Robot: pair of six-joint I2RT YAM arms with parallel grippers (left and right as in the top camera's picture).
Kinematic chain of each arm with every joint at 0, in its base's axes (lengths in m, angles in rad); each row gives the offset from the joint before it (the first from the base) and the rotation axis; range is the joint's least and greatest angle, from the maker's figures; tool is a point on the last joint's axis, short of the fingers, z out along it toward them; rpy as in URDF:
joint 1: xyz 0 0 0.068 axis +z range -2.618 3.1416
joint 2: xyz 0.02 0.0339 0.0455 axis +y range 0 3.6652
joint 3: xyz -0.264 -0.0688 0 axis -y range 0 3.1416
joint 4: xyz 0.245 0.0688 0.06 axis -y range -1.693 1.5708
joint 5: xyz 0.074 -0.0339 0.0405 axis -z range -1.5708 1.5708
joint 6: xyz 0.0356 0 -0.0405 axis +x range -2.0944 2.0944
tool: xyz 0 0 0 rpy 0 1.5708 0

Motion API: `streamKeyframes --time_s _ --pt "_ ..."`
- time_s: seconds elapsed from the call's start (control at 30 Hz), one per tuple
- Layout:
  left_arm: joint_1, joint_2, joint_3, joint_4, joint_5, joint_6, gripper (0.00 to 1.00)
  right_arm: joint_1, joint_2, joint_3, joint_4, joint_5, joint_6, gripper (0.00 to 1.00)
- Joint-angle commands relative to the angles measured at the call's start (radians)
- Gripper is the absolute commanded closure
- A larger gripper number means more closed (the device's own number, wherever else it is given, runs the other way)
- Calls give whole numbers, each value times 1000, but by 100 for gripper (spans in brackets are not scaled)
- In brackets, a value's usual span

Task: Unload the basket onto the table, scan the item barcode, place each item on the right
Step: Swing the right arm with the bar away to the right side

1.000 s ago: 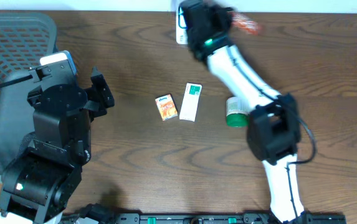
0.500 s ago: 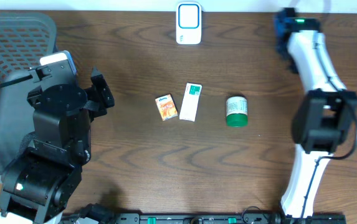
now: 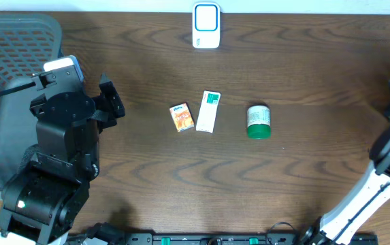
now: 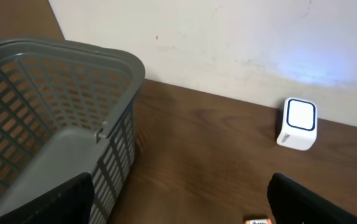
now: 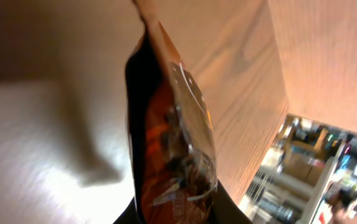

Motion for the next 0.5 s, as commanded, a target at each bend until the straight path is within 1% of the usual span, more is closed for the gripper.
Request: streamKeyframes --time_s 0.0,0.03,0.07,0.1,0.13,0.2,0.23,0.33,0.47 --pt "2 -4 -10 0 -10 -5 11 -75 -2 -19 15 -37 26 98" --pt "2 -4 -10 0 -10 -5 11 -96 -2 -21 18 -70 26 97" --pt "2 -4 -10 0 -10 -5 11 -120 -2 -21 21 -120 26 86" --pt "2 -4 -10 0 -10 -5 11 -136 -2 -21 26 -151 25 67" --pt "2 -4 -10 0 -10 -5 11 -150 -2 -21 29 -174 23 45" --pt "2 -4 -10 0 -10 -5 11 -168 -3 -16 29 -198 14 9" --pt "2 -4 -10 0 -10 -5 11 -171 -4 -11 29 -197 14 1" --pt "2 -4 -10 0 -10 -5 11 -164 -22 25 24 -197 13 1" --pt "2 -4 -10 0 -10 -5 11 -130 -93 74 21 -221 6 1"
